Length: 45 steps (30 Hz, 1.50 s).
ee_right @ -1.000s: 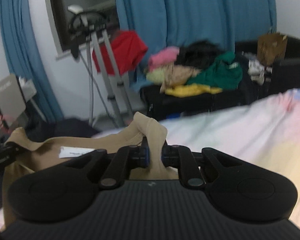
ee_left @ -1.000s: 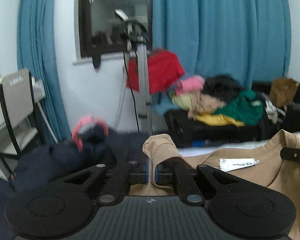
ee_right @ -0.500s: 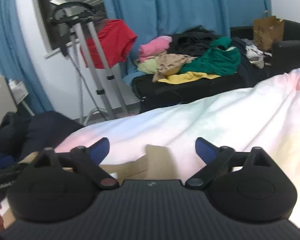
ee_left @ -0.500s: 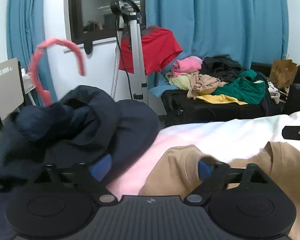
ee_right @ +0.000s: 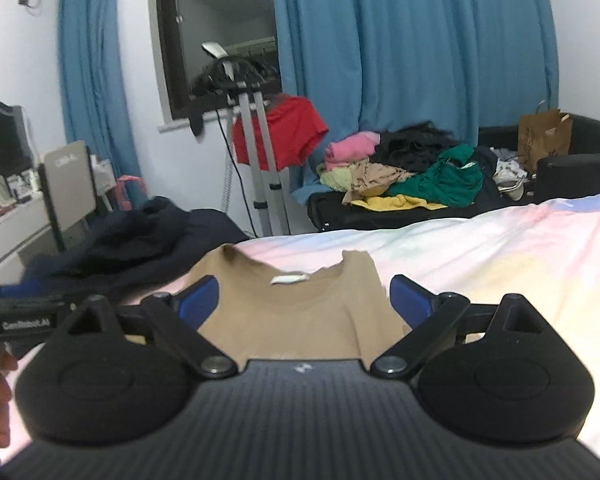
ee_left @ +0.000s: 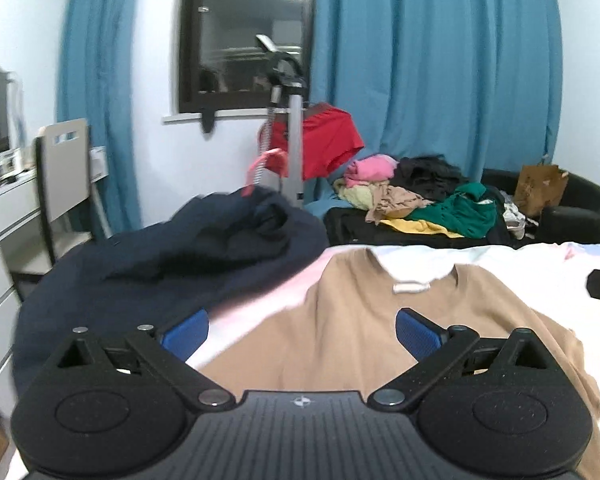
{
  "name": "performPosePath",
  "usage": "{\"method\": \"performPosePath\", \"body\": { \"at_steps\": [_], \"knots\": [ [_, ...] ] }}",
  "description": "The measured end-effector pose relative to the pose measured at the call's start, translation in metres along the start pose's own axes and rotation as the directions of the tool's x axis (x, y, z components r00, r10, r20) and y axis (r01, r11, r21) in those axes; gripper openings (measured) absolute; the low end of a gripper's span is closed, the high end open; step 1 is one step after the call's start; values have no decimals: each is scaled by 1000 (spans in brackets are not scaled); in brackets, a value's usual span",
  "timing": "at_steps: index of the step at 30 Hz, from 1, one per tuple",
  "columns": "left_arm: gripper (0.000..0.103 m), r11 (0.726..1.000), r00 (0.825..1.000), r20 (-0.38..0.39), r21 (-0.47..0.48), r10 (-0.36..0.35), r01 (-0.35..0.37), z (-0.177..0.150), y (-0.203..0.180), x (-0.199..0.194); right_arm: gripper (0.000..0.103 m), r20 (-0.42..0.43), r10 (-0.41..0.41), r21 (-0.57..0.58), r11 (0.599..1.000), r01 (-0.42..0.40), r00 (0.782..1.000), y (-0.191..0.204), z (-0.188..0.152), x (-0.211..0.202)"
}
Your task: Fold clothes
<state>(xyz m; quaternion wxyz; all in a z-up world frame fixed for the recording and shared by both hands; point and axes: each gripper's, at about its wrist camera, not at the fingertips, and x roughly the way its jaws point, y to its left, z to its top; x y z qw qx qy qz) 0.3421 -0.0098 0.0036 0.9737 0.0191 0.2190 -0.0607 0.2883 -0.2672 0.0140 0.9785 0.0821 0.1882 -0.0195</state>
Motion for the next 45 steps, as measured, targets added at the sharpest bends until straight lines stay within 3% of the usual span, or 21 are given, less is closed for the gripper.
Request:
{"method": "performPosePath", "body": {
  "at_steps": [6,10,14,18,24,28,31,35,38,39,40,45],
  "knots": [
    [101,999,999,34,-31,27,-26,-66,16,-96,94,19,23,-8,1000,-23,1000,12,-45,-91],
    [101,995,999,-26,-93,20,-22,-103,29,-109,94,12,32,21,999,-32,999,9,-66,-112],
    [101,970,992,-124,-242,-2,-28,-107,52,-85,94,0,34,63,997,-34,999,3,-84,-120],
    [97,894,985,-166,-447,-52,-28,-108,87,-45,94,-3,28,90,996,-28,1000,-4,-97,-116],
    [78,845,981,-158,-535,-113,11,-104,99,-10,94,-29,-7,128,992,11,1000,-22,-110,-77],
    [47,806,977,-150,-591,-153,36,-102,107,13,94,-61,-36,178,983,47,997,-36,-116,-50],
    [45,774,973,-141,-631,-182,53,-100,113,30,94,-76,-47,207,976,61,996,-41,-118,-39],
    [42,776,967,-138,-626,-214,82,-102,106,34,94,-64,-84,194,976,95,994,-43,-116,-41],
    [24,752,966,-127,-654,-223,88,-101,102,37,94,-53,-108,189,975,116,993,-44,-114,-44],
    [12,754,967,-128,-651,-222,87,-98,100,37,94,-53,-109,188,975,117,993,-44,-114,-45],
    [3,767,968,-143,-638,-208,70,-95,97,37,94,-53,-107,187,976,115,993,-44,-113,-46],
    [2,832,969,-218,-555,-119,-23,-59,96,31,94,-38,-107,182,977,113,993,-46,-112,-54]
  ]
}}
